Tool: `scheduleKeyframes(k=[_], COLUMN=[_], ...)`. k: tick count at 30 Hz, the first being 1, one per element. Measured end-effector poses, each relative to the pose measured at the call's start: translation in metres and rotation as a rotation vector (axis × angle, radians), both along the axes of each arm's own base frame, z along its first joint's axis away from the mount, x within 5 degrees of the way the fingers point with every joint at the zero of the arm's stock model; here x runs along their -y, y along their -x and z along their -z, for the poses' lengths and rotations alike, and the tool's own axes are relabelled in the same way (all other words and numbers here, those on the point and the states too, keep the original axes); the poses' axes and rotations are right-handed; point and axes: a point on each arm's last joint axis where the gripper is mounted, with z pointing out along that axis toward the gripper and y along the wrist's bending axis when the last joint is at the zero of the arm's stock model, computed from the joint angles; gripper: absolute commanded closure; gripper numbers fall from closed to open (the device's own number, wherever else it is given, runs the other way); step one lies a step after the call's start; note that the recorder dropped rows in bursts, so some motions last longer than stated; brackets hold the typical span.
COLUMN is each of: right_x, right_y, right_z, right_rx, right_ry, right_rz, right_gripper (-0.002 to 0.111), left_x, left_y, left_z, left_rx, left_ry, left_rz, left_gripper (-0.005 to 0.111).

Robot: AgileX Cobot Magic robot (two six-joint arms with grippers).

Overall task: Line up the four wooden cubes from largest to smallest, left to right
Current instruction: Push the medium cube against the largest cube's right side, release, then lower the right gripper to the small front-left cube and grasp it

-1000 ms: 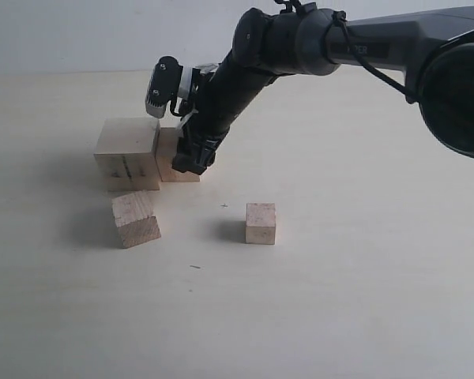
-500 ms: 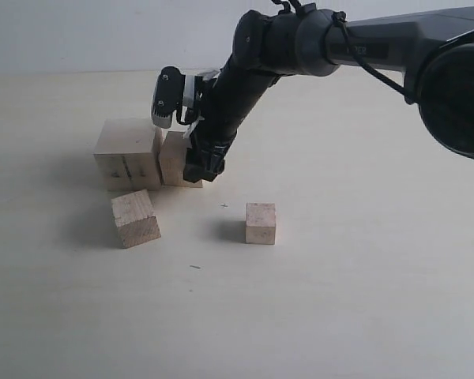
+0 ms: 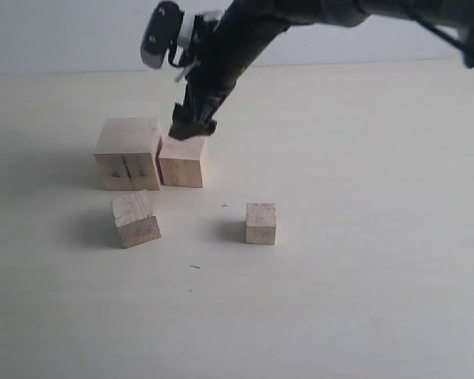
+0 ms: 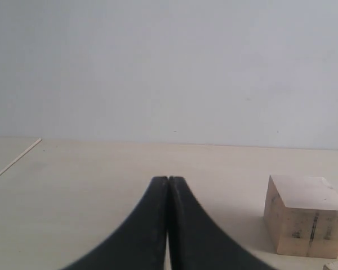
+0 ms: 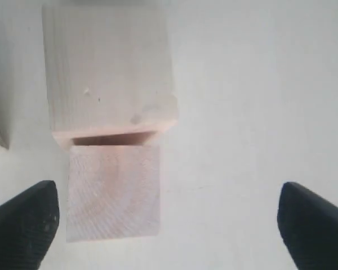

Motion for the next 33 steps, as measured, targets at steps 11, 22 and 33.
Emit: scheduleKeyframes(k=[11, 22, 33], right_x=[0.042, 0.037, -0.015], right_y=[0.051, 0.076, 0.081], right_z=[-0.106, -0.074, -0.004], right_rx=[-0.048, -0.231, -0.183], right_ry=[0.078, 0.084, 0.039], right_rz=[-0.061, -0.168, -0.276], right_gripper=[0.008, 0.008, 0.008], left_x=[0.000, 0.000, 0.000], left_y=[0.000, 0.000, 0.000], left_z=[0.000, 0.000, 0.000], left_rx=[0.000, 0.000, 0.000], left_ry=[0.000, 0.000, 0.000], left_rz=[0.000, 0.000, 0.000], left_gripper=[0.104, 0.104, 0.104])
